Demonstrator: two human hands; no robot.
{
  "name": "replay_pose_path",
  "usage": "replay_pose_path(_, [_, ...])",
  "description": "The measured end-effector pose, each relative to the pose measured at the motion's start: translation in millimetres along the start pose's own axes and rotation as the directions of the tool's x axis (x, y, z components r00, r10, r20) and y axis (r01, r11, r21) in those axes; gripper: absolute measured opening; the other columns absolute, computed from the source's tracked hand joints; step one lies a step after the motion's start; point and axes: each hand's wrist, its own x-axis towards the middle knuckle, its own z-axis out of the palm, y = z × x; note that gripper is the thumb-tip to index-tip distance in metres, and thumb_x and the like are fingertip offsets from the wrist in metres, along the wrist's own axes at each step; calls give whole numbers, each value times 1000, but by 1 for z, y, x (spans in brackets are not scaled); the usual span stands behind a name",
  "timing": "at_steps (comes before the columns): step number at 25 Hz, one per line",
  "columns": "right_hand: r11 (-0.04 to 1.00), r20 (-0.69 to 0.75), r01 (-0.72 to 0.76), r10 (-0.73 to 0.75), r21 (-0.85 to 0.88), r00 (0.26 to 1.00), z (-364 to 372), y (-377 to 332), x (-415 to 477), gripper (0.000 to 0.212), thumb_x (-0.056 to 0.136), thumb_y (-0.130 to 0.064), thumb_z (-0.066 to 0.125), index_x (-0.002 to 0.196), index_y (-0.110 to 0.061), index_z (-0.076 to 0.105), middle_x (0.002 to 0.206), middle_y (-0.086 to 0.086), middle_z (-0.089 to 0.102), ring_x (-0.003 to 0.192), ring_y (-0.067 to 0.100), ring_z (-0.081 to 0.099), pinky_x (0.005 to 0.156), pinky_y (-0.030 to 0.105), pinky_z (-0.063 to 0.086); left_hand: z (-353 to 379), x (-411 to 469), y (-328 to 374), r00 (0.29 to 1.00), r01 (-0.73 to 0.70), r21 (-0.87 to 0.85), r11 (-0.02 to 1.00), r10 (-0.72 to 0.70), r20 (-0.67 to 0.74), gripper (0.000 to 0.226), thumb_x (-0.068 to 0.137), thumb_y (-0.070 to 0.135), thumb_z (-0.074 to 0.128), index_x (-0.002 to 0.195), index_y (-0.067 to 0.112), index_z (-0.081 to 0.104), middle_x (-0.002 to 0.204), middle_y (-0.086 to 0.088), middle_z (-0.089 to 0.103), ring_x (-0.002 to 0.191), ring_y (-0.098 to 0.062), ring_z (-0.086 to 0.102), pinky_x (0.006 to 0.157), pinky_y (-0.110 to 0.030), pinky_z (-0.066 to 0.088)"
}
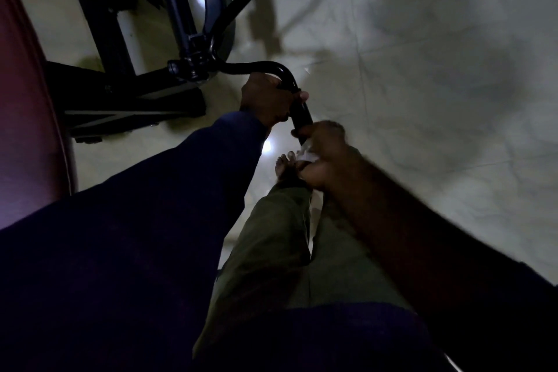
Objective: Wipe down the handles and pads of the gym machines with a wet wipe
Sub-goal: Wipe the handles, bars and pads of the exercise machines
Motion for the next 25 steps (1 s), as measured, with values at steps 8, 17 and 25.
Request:
replay_pose_path(8, [876,166,-288,241,387,956,-32,-16,-9,46,101,-29,54,141,-6,51,158,23,39,118,51,62,103,50,51,2,-4,1,997,26,-19,999,-28,-67,34,68,21,98,86,0,78,85,-18,78,74,-27,77,69,-47,66])
replay_pose_path(17, [896,139,-394,372,206,918,-16,-28,-22,66,95,-31,71,144,6,46,141,35,51,127,47,56,73,54,63,1,-26,-9,983,5,59,998,6,-184,56,54,58,96,87,16,78,88,-2,75,86,-22,74,81,-37,63])
replay_pose_path(25, [886,-32,-158,160,-436,987,-16,-48,-32,37,105,0,49,141,8,49,133,30,62,116,38,66,68,36,65,24,-81,-41,865,-13,-649,760,-318,-389,67,67,72,83,90,12,69,88,0,74,81,-15,72,80,-32,59])
